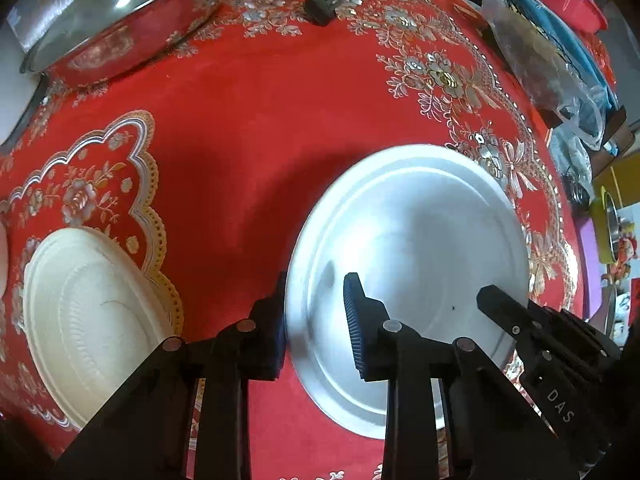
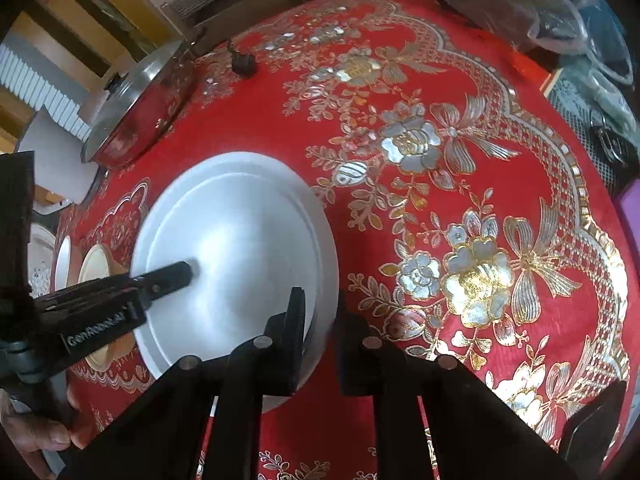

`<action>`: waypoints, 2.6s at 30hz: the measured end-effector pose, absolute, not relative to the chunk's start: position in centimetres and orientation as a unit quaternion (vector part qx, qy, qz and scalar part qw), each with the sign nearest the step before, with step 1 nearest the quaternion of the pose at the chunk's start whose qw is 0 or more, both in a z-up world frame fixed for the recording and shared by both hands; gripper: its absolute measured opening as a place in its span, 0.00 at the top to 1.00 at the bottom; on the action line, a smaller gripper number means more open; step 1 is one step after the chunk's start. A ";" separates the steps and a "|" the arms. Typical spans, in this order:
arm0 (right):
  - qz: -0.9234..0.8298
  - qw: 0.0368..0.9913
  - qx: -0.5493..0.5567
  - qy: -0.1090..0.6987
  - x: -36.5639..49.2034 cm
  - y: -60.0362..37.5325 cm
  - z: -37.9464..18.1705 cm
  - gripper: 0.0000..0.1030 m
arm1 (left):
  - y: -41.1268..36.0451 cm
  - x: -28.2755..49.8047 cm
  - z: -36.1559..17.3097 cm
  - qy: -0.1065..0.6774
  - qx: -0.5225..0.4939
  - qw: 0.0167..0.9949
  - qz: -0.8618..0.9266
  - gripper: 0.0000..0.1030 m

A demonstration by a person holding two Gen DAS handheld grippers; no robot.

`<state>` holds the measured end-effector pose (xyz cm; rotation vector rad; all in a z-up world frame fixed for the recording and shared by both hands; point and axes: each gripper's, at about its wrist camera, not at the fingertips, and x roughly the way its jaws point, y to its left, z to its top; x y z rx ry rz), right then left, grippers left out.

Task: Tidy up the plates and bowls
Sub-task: 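Lift the large white plate with the right tool toward the stack in the left tool, then lower the large white plate into the green bowl with the right tool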

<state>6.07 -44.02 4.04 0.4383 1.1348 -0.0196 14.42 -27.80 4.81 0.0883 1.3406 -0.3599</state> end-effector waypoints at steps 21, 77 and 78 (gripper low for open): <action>0.046 0.841 0.150 0.518 3.8 -36.3 10.1 0.89 | -18.0 10.0 11.1 0.585 -0.003 0.796 -0.157 0.75; 0.439 0.689 -0.172 0.551 -0.6 18.8 8.2 0.85 | 32.6 -12.4 9.7 0.557 -0.233 0.761 0.237 0.75; 0.438 0.687 -0.175 0.553 -0.7 19.0 7.9 0.85 | 32.6 -12.5 9.4 0.559 -0.232 0.759 0.239 0.75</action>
